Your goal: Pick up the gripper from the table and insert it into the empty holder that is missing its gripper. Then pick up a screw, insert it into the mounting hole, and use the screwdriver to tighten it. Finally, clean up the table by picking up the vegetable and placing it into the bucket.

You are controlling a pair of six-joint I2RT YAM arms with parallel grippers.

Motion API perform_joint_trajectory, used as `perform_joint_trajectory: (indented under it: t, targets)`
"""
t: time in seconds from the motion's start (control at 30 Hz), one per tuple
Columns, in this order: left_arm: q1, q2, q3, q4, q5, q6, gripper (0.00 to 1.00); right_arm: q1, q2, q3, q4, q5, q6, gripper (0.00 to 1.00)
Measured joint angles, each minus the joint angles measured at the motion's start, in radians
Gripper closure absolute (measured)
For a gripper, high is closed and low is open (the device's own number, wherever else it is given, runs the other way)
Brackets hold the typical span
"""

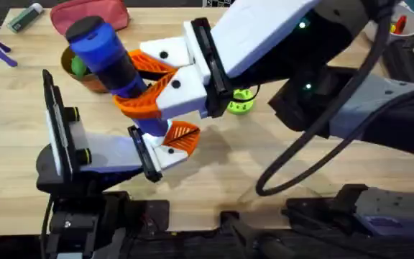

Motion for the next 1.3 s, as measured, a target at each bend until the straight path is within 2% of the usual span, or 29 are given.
perform_joint_trajectory:
  t: [0.5, 0.7, 0.87, 1.03, 1.13, 1.23, 1.3]
  targets:
    - [0.000, 0.000, 0.000, 0.000, 0.000, 0.000, 0.982, 0.000, 0.000, 0.000, -0.005, 0.000, 0.000, 0.978]
    - [0.000, 0.000, 0.000, 0.000, 0.000, 0.000, 0.982, 0.001, 0.003, 0.002, 0.060, -0.003, 0.020, 0.978]
    - [0.000, 0.000, 0.000, 0.000, 0.000, 0.000, 0.982, -0.003, 0.002, 0.026, 0.027, -0.003, 0.031, 0.978]
    - [0.000, 0.000, 0.000, 0.000, 0.000, 0.000, 0.982, -0.031, -0.028, 0.106, -0.123, -0.003, 0.030, 0.978]
    - [0.000, 0.000, 0.000, 0.000, 0.000, 0.000, 0.982, -0.059, -0.047, 0.191, -0.307, -0.003, 0.019, 0.978]
    - [0.000, 0.000, 0.000, 0.000, 0.000, 0.000, 0.982, -0.097, -0.054, 0.291, -0.603, 0.005, -0.038, 0.978]
    - [0.000, 0.000, 0.000, 0.000, 0.000, 0.000, 0.982, -0.127, -0.054, 0.366, -0.860, 0.040, -0.103, 0.978]
